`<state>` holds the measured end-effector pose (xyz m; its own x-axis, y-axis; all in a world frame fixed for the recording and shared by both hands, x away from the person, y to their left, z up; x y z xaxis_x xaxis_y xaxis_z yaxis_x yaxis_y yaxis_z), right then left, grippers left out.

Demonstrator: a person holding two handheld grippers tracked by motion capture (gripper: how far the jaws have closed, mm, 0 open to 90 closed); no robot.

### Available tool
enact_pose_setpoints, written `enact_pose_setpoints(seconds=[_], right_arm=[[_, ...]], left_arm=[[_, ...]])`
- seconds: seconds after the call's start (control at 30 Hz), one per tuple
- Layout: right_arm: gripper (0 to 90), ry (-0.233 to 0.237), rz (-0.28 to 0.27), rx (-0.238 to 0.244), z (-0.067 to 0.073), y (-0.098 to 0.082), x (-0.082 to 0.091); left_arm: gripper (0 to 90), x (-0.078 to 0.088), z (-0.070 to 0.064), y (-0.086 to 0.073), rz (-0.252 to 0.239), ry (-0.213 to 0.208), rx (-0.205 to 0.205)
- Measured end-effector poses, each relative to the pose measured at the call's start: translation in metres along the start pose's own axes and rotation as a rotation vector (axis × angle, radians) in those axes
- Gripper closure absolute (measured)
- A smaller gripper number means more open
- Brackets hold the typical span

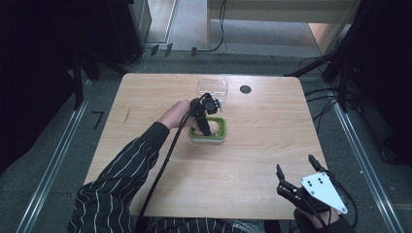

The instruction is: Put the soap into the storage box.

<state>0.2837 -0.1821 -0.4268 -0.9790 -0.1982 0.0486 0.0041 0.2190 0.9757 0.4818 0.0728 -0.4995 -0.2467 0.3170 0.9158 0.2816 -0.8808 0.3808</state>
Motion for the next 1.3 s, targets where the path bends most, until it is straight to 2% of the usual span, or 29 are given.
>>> enact_pose_setpoints(seconds=[0.43, 0.57, 0.67, 0.93, 1.03, 1.07, 1.13, 1.3], right_arm=[[13.4, 0.000, -0.003, 0.003, 0.000, 0.000, 0.000], [13.4, 0.001, -0.001, 0.004, 0.000, 0.000, 0.000], [13.5, 0.000, -0.001, 0.004, 0.000, 0.000, 0.000], [13.4, 0.000, 0.000, 0.003, 0.001, 0.000, 0.000], [13.5, -0.001, 0.000, 0.002, 0.001, 0.000, 0.000], [13.4, -0.001, 0.000, 0.002, 0.001, 0.000, 0.000], [13.4, 0.000, -0.001, 0.004, 0.001, 0.001, 0.000], [13.4, 0.001, -0.002, 0.004, 0.001, 0.001, 0.000]], left_arm=[[6.2, 0.030, -0.011, -0.029, -0.033, 0.051, 0.095], [5.7, 0.038, -0.014, -0.039, -0.029, 0.068, 0.117], [5.7, 0.044, -0.017, -0.048, -0.040, 0.083, 0.149], [4.6, 0.057, -0.026, -0.068, -0.102, 0.127, 0.207], [4.3, 0.059, -0.031, -0.078, -0.111, 0.127, 0.227], [4.3, 0.059, -0.032, -0.083, -0.119, 0.138, 0.243], [4.2, 0.060, -0.034, -0.089, -0.119, 0.150, 0.247], [3.9, 0.066, -0.037, -0.100, -0.160, 0.183, 0.295]])
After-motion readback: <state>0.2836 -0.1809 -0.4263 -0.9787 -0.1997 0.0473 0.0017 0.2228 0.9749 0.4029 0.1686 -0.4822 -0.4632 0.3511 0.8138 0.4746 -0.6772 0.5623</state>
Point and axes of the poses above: each handheld gripper's, and its own axes: x roughly backward along the jaws, y roughly out of its top, z roughly to its left, the point moved 10 cm from there along -x, roughly forward along the jaws, and after that the axes turned 13 degrees about -z, right-handed, at the moved point
